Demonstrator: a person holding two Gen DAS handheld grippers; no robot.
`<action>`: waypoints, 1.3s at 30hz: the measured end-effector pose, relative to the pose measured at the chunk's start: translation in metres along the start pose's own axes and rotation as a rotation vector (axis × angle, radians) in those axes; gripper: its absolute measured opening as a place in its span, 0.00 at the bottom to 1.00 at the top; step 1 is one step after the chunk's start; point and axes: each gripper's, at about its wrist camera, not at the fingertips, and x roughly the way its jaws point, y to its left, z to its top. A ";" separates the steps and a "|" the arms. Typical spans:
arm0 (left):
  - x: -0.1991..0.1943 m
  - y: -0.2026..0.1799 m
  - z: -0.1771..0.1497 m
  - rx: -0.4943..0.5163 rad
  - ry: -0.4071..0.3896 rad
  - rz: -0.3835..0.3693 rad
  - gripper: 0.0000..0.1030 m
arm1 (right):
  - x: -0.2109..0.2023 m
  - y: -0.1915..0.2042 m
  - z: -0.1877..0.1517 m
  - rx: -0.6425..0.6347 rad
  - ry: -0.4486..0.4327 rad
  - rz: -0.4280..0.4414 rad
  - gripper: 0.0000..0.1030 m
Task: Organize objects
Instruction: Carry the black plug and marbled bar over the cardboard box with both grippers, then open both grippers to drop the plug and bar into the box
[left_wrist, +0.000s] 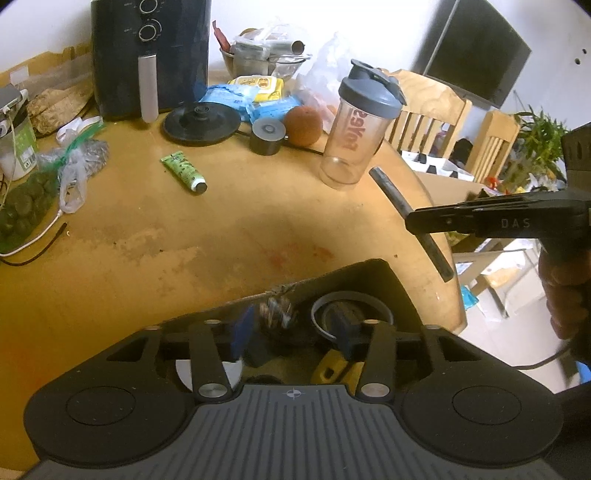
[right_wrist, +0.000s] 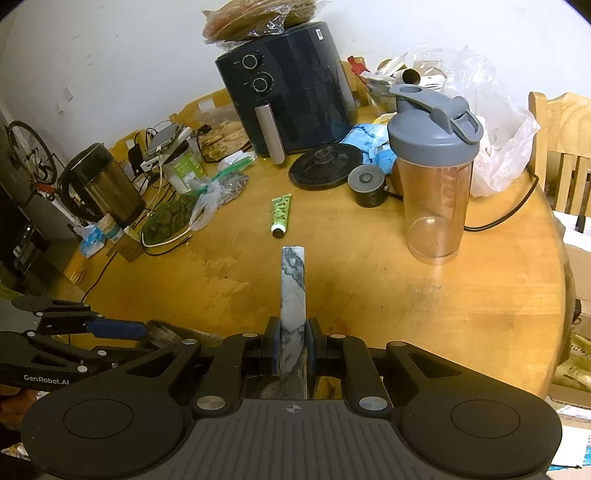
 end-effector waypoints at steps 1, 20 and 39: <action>-0.001 -0.001 -0.001 -0.004 -0.006 0.001 0.51 | -0.001 0.000 -0.001 -0.002 0.002 0.003 0.16; -0.027 0.016 -0.019 -0.158 -0.051 0.110 0.53 | 0.010 0.027 -0.009 -0.175 0.078 0.106 0.16; -0.047 0.034 -0.035 -0.253 -0.072 0.179 0.53 | 0.027 0.093 0.006 -0.798 0.116 0.196 0.57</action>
